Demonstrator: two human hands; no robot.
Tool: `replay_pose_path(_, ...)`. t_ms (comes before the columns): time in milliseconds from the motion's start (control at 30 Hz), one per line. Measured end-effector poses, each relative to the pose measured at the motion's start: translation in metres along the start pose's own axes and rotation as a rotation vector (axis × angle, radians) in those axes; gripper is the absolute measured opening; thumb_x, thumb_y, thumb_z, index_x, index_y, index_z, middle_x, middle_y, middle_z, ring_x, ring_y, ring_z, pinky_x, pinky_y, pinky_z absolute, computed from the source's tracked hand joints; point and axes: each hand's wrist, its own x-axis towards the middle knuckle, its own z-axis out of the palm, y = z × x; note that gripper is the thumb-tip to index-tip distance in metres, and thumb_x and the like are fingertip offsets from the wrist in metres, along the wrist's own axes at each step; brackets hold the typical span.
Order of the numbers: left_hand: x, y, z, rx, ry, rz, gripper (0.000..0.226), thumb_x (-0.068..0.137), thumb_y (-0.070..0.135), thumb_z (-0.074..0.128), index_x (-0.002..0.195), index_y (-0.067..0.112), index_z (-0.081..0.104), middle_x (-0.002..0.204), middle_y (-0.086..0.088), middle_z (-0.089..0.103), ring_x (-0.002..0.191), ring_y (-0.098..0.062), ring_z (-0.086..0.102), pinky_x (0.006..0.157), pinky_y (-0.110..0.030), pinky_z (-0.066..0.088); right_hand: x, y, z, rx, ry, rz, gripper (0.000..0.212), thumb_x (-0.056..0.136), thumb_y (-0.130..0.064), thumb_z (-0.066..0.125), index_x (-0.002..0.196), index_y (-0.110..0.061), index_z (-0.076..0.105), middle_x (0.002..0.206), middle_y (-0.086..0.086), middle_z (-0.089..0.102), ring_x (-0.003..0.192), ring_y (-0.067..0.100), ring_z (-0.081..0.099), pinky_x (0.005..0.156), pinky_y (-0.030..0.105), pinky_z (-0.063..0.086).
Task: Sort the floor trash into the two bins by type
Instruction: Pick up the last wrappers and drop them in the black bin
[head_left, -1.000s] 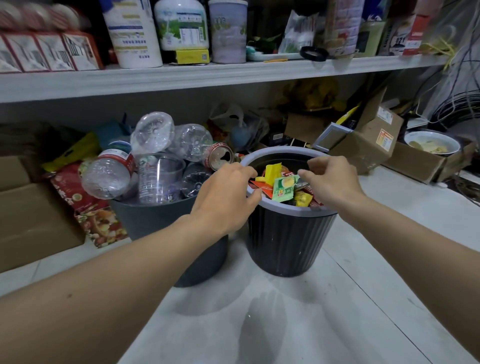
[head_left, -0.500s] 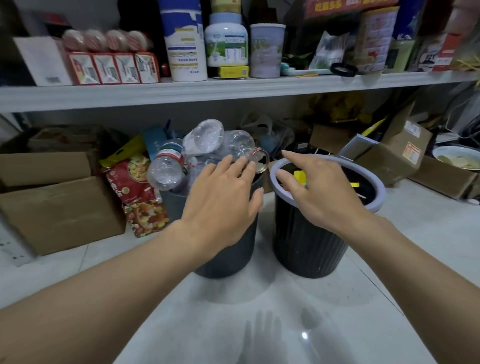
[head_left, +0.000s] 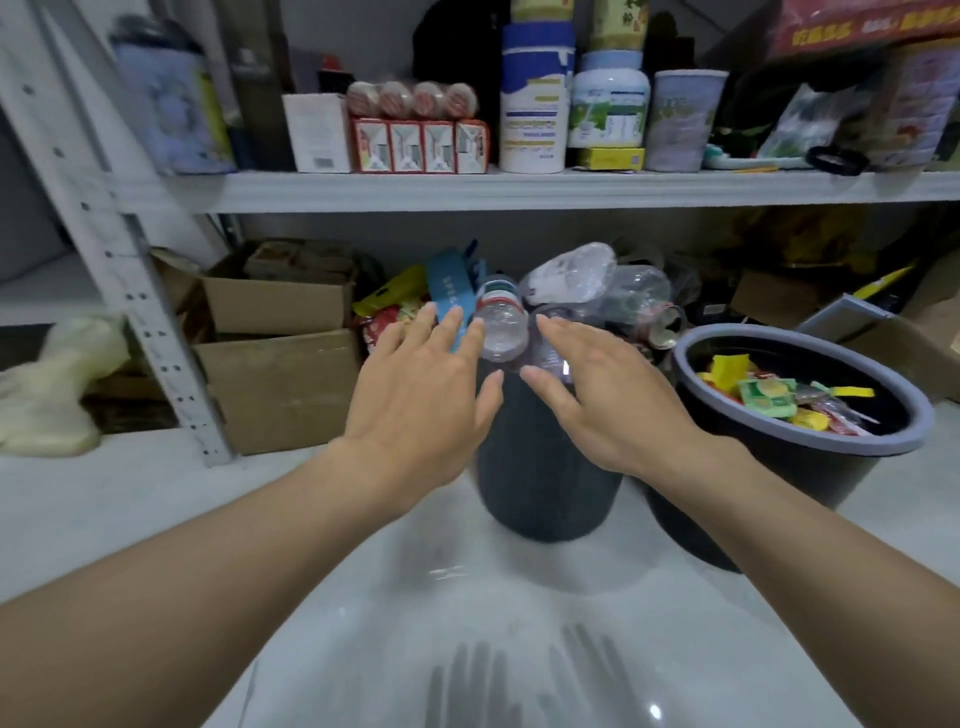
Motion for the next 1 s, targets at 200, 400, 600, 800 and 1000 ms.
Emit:
replay_pose_path(200,-0.044,-0.071,-0.002,0.050,-0.015,-0.103,0.062,0.099,0.052,0.021,0.151,0.019,0.025,0.157,-0.004,0.028,0.146,-0.024,0.019,0.114,-0.040,0.022,0.008,-0.069,0.033,0.008,-0.050,-0.066,0.060,0.100,-0.050,0.036,0.152,-0.021,0.028,0.154,-0.002,0.036,0.141,0.016,0.030,0.115,0.033,0.024)
replay_pose_path(400,-0.095,-0.143,0.006,0.068,-0.095,-0.229,0.062,0.099,0.052,0.019,0.153,0.019,0.018,0.159,-0.004,0.021,0.148,-0.024,0.013,0.117,-0.041,0.018,0.020,-0.145,0.077,0.001,-0.139,-0.150,0.062,0.100,-0.052,0.032,0.154,-0.023,0.021,0.159,-0.003,0.024,0.146,0.015,0.019,0.118,0.032,0.015)
replay_pose_path(600,-0.153,-0.218,0.013,0.128,-0.170,-0.336,0.063,0.099,0.050,0.019,0.153,0.018,0.018,0.158,-0.005,0.023,0.147,-0.024,0.014,0.117,-0.042,0.019,0.025,-0.223,0.112,-0.002,-0.213,-0.238,0.062,0.101,-0.051,0.032,0.154,-0.021,0.019,0.159,-0.001,0.023,0.147,0.017,0.017,0.118,0.033,0.015)
replay_pose_path(800,-0.207,-0.268,0.013,0.131,-0.208,-0.459,0.062,0.099,0.050,0.018,0.153,0.018,0.017,0.159,-0.004,0.021,0.147,-0.024,0.014,0.117,-0.042,0.019,0.021,-0.298,0.137,-0.013,-0.282,-0.354,0.061,0.102,-0.048,0.032,0.154,-0.019,0.019,0.159,0.001,0.023,0.146,0.018,0.017,0.119,0.034,0.013)
replay_pose_path(1000,-0.258,-0.315,0.009,0.121,-0.271,-0.552,0.063,0.100,0.052,0.018,0.154,0.020,0.012,0.161,-0.004,0.015,0.148,-0.024,0.009,0.119,-0.043,0.017,0.016,-0.370,0.158,0.007,-0.307,-0.438,0.059,0.102,-0.048,0.033,0.151,-0.017,0.025,0.156,0.003,0.030,0.144,0.021,0.024,0.117,0.035,0.019)
